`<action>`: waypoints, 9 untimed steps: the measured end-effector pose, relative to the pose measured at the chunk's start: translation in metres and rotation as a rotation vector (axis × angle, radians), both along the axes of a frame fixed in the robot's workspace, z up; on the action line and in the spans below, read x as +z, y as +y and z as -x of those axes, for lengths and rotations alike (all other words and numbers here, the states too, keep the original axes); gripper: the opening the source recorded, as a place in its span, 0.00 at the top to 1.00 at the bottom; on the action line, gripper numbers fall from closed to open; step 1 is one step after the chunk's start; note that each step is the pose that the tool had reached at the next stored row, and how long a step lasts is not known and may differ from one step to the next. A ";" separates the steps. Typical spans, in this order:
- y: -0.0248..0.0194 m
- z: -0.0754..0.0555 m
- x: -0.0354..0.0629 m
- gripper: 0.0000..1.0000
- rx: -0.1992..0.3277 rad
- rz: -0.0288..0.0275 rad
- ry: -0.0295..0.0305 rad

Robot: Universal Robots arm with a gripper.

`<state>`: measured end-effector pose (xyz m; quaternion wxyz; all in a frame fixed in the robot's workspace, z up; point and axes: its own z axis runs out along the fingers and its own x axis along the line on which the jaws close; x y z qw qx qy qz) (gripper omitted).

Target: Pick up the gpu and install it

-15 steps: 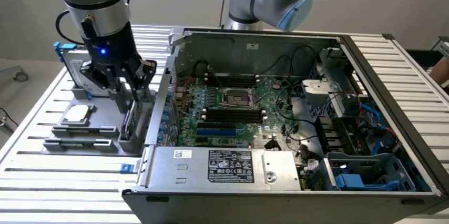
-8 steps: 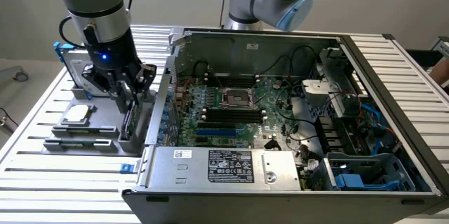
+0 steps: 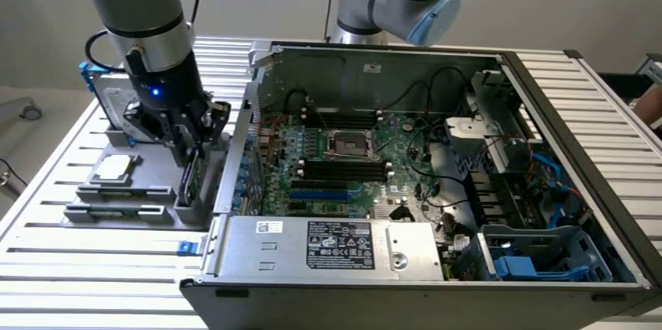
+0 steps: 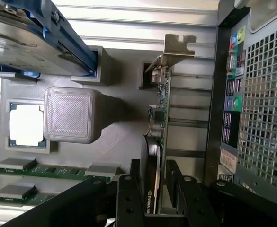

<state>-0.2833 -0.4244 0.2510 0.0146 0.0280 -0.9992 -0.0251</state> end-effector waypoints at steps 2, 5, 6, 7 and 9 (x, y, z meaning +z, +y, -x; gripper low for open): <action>0.0009 0.001 -0.0036 0.64 -0.003 0.0000 0.0000; 0.0013 0.001 -0.0088 0.66 -0.005 0.0006 0.0011; 0.0013 0.001 -0.0099 0.72 -0.006 0.0013 0.0019; 0.0013 0.001 -0.0120 0.74 -0.006 0.0012 0.0014; 0.0015 0.001 -0.0162 0.74 -0.007 0.0001 0.0002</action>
